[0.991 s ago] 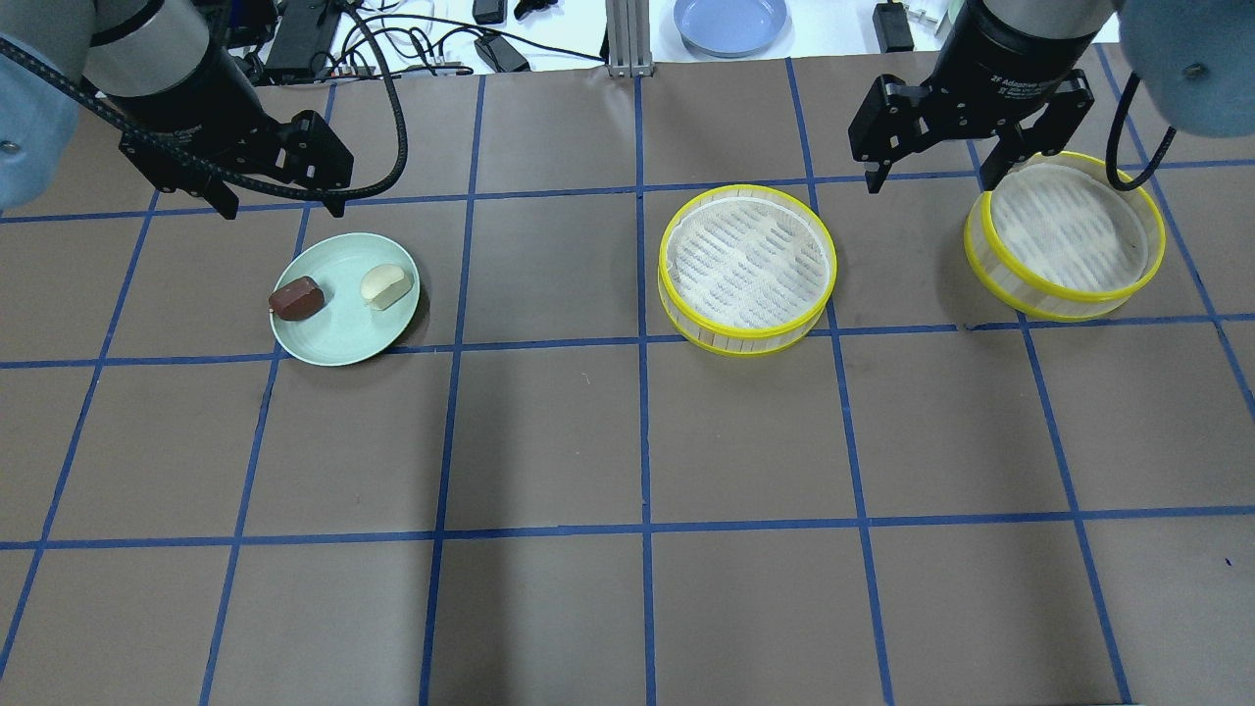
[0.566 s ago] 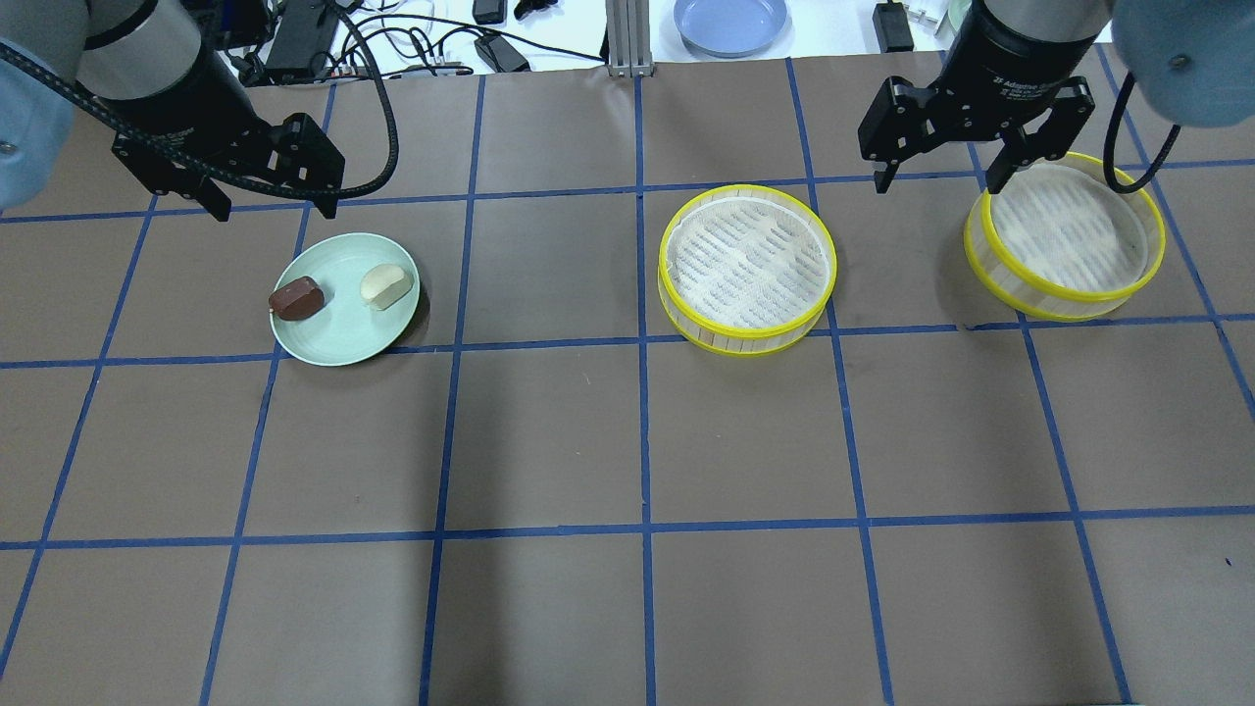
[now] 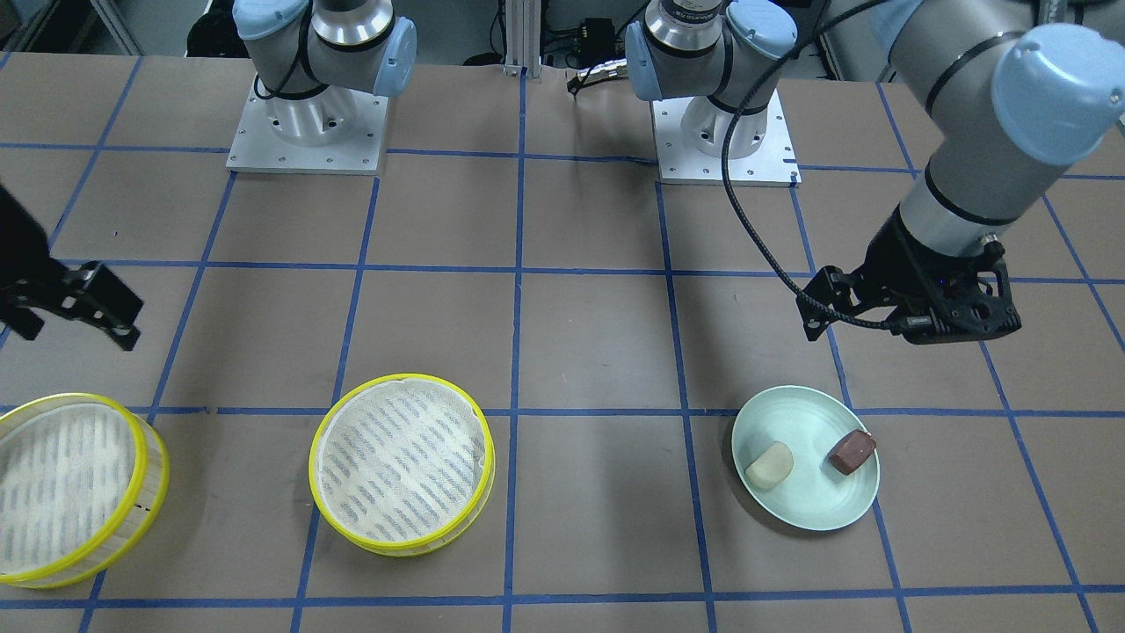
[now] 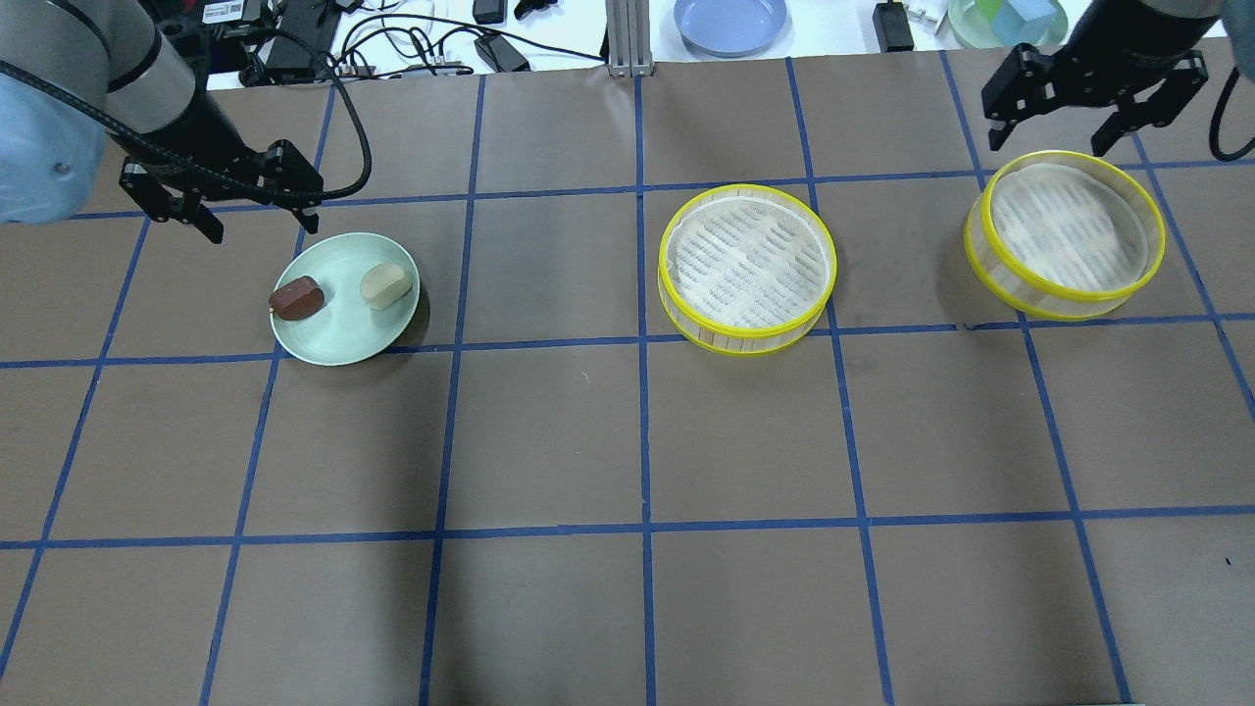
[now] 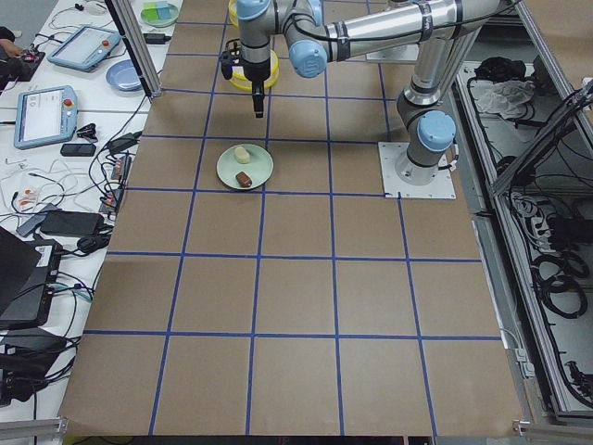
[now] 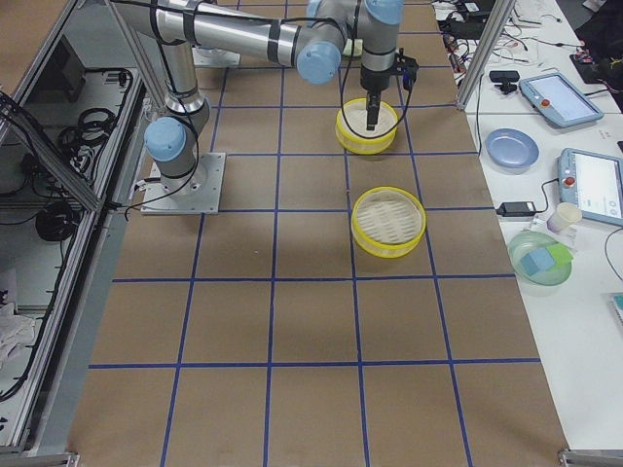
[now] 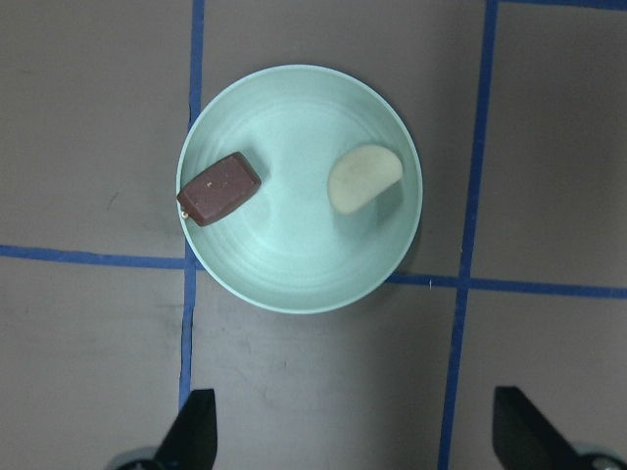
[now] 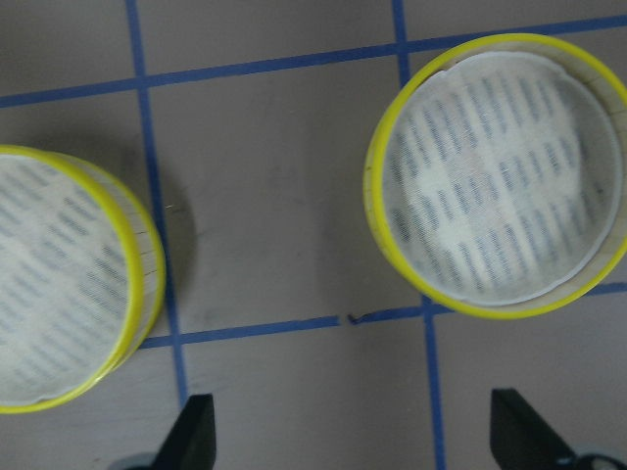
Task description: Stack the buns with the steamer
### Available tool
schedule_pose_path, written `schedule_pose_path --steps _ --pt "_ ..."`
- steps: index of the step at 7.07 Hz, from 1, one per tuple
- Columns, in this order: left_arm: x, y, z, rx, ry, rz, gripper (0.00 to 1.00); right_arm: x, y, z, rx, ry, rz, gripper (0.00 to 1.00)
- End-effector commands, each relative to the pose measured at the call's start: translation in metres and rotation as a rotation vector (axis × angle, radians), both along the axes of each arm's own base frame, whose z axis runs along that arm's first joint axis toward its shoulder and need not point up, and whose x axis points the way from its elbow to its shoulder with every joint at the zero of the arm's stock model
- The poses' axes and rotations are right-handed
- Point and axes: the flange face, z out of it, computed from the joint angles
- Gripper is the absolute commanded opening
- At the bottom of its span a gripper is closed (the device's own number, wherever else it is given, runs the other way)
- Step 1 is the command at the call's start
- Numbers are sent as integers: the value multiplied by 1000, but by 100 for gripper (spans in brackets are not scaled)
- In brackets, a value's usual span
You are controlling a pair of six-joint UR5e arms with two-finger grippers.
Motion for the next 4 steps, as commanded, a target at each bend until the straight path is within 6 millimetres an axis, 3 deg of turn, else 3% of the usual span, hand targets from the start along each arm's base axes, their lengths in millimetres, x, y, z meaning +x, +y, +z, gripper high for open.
schedule_pose_path --steps 1,2,3,4 --pt "4 -42 -66 -78 96 4 100 -100 -28 -68 23 8 129 100" --pt "1 -57 -100 -75 162 -3 97 -144 -43 -114 18 37 165 100" --pt "3 -68 -131 -58 163 -3 94 -165 -44 -138 55 48 210 100" --pt "4 -73 -157 -21 169 -1 94 -174 -47 -139 32 65 225 99"
